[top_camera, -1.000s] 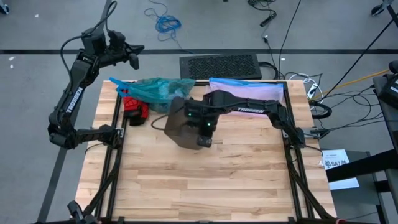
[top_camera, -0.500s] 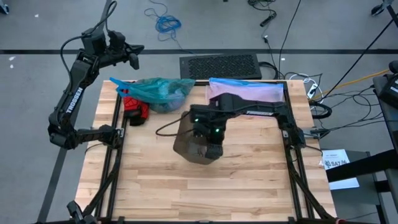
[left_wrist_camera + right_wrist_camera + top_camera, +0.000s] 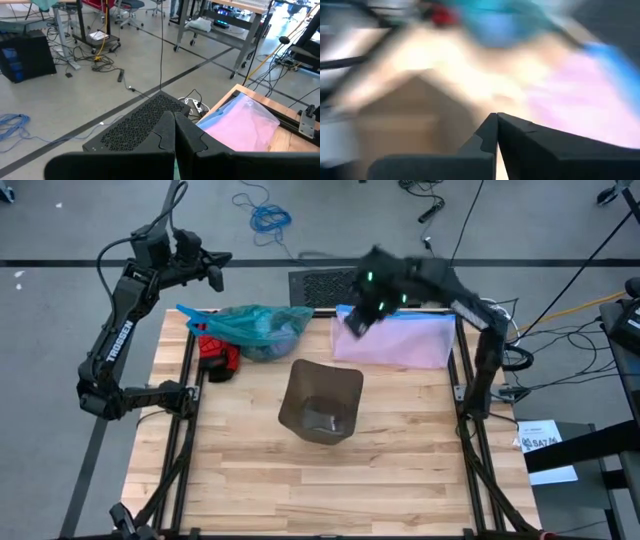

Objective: Place trash/remove bag and relplace
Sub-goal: Insert the new pink trash bag into the black trash bin

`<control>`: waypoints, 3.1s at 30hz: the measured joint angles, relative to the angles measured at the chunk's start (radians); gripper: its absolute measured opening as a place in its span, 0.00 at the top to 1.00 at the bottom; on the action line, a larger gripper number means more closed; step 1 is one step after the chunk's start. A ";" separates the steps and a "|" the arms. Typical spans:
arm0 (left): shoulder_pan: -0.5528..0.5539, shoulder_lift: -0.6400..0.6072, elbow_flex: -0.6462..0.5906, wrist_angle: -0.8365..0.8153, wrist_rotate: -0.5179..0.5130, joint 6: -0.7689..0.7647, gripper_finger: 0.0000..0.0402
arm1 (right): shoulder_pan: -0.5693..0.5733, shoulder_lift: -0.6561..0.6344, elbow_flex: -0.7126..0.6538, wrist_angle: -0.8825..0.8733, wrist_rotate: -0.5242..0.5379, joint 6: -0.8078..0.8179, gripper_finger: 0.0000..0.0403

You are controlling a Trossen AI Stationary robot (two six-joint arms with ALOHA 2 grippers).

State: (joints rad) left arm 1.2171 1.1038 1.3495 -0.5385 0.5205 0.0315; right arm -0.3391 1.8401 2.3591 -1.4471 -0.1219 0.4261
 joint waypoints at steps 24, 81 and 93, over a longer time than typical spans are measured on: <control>-0.035 -0.005 0.000 -0.006 0.002 -0.053 1.00 | -0.582 0.538 -0.004 -0.123 -0.032 -0.738 0.45; -0.035 -0.020 0.000 -0.053 0.018 -0.045 1.00 | -0.397 0.041 -0.003 -0.124 -0.013 -0.522 1.00; -0.035 -0.012 0.000 -0.044 0.066 -0.127 1.00 | -0.120 -0.248 -0.003 0.271 -0.002 -0.271 1.00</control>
State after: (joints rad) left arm 1.1824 1.0915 1.3495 -0.5824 0.5862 -0.0960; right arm -0.4588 1.5922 2.3566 -1.1759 -0.1234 0.1552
